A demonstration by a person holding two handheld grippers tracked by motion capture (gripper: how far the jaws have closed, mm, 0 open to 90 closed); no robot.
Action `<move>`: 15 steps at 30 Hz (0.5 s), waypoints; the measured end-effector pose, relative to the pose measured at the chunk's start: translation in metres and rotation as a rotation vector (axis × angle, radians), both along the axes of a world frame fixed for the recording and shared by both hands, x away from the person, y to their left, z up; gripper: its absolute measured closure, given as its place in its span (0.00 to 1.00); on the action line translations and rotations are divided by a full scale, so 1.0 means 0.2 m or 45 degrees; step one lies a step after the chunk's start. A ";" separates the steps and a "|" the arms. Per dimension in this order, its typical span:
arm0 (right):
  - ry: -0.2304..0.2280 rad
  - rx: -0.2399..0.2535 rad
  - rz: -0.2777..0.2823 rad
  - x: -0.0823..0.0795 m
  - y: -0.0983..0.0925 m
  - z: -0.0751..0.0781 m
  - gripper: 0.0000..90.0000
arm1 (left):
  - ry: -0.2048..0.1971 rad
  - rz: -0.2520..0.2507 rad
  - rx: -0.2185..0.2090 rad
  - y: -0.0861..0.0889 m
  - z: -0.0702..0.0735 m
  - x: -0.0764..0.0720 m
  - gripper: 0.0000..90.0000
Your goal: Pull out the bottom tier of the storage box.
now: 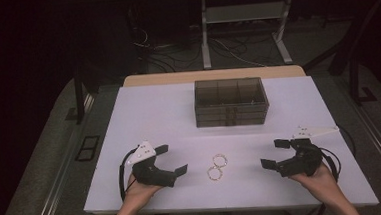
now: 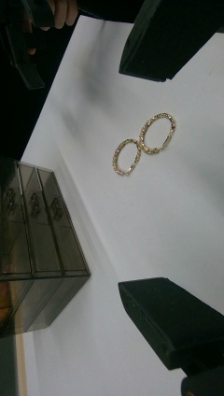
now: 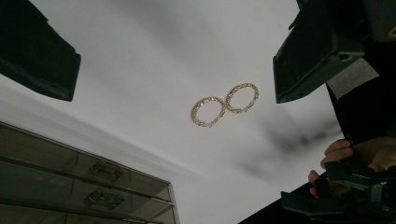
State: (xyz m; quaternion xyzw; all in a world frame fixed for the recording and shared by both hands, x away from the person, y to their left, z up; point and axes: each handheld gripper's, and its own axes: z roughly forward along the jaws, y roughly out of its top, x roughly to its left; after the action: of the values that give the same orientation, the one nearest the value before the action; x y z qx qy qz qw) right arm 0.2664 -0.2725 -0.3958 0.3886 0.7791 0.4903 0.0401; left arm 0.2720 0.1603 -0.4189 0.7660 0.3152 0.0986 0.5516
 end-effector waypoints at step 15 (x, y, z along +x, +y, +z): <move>0.019 -0.026 0.071 0.07 0.10 0.05 0.00 | 0.001 -0.003 -0.001 0.00 0.00 0.00 0.00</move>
State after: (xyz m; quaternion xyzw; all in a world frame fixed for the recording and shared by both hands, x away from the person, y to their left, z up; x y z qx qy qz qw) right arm 0.2806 -0.2520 -0.3861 0.3699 0.7949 0.4803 0.0247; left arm 0.2717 0.1602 -0.4188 0.7661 0.3145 0.0974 0.5520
